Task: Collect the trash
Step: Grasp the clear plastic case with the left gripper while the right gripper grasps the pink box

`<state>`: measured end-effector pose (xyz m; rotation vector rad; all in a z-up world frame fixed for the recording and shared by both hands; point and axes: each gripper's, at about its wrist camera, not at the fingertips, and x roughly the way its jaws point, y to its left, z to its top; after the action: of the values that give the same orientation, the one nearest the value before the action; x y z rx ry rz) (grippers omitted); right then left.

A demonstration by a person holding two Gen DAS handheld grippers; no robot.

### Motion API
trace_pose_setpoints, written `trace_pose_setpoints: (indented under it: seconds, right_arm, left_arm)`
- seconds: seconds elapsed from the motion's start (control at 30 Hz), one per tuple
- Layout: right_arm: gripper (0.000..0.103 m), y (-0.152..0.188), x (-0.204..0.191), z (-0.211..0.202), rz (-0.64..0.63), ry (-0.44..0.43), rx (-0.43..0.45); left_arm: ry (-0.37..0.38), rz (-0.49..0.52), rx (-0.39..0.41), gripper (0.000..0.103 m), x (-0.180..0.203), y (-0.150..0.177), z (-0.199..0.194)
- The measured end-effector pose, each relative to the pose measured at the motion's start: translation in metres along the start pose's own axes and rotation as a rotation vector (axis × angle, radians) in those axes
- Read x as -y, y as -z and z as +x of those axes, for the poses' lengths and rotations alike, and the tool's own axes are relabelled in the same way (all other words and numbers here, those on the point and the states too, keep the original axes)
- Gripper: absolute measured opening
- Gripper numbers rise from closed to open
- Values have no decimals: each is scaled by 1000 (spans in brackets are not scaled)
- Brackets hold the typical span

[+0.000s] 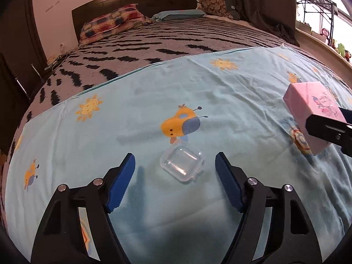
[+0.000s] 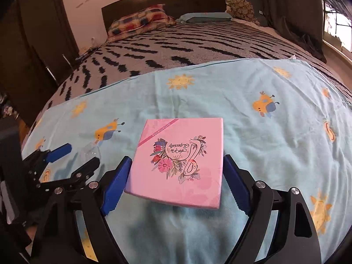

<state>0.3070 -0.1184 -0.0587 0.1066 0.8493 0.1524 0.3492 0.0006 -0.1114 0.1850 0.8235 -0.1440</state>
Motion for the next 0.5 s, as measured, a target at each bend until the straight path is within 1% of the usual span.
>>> trace_pose_setpoints:
  seconds: [0.1,0.17,0.2,0.3,0.43,0.5]
  right_arm:
    - [84,2,0,-12,-16,-16,13]
    - [84,5,-2,-21,-33,-24,28]
    - [84,6,-3,-26,-42,-27,38]
    - [84,12,-5,-40,-59,-39,57]
    - [84,22,-3,-57,-57,-71,75]
    - [84,28,-3,-67,-55,-93,83]
  left_arm:
    - [14,40,-24,57,10,-3,9]
    - [12,46,-42,42,12,-3,14]
    - [11,46,-39,40,12,-3,12]
    - [-2,29,-25,40,9,0,4]
    - [12,-39,-5,40,-3,9,-17]
    - [26,-58,7,40,-5,16,-32]
